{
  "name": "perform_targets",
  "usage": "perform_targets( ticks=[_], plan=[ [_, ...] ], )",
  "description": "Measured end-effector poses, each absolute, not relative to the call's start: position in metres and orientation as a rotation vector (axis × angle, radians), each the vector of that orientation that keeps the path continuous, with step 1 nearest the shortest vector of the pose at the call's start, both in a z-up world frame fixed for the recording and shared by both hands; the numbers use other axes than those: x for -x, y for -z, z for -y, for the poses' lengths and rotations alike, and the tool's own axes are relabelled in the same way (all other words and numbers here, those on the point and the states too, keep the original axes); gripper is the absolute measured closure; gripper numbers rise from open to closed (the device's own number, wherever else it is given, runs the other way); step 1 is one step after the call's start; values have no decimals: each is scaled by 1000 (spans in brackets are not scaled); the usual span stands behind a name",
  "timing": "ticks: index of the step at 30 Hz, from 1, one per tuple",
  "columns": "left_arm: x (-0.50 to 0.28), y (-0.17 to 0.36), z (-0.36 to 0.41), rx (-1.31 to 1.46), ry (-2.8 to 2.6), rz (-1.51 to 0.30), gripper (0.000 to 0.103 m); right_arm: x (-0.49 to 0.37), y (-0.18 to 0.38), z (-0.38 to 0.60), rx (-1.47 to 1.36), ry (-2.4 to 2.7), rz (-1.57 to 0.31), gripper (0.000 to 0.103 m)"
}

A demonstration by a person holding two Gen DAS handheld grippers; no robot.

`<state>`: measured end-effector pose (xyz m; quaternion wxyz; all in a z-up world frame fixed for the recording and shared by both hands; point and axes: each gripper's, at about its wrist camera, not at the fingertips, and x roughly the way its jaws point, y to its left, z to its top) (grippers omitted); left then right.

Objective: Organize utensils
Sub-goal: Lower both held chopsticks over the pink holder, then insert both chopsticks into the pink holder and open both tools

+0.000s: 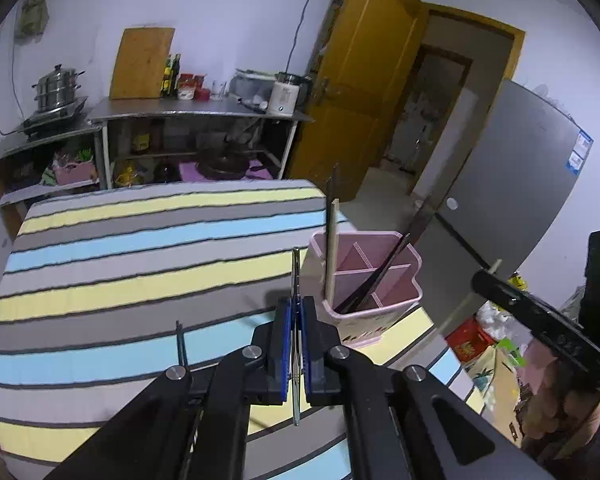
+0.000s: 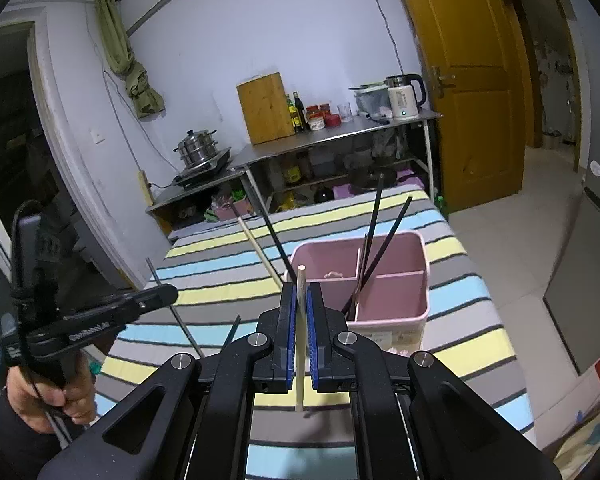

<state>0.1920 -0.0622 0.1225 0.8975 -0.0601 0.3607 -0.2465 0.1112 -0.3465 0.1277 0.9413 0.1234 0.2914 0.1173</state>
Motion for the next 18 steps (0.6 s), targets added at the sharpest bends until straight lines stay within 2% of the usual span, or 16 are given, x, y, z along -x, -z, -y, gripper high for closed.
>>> perform_targets(
  ticks=[9,18],
  plan=[
    [-201,-161,88,144,571,-672,99,-120,-156,351,-232,-217,-525,98],
    [-235,-177,118,157,584,-637,99,-140,-178,366,-249,-173,-458,98]
  ],
)
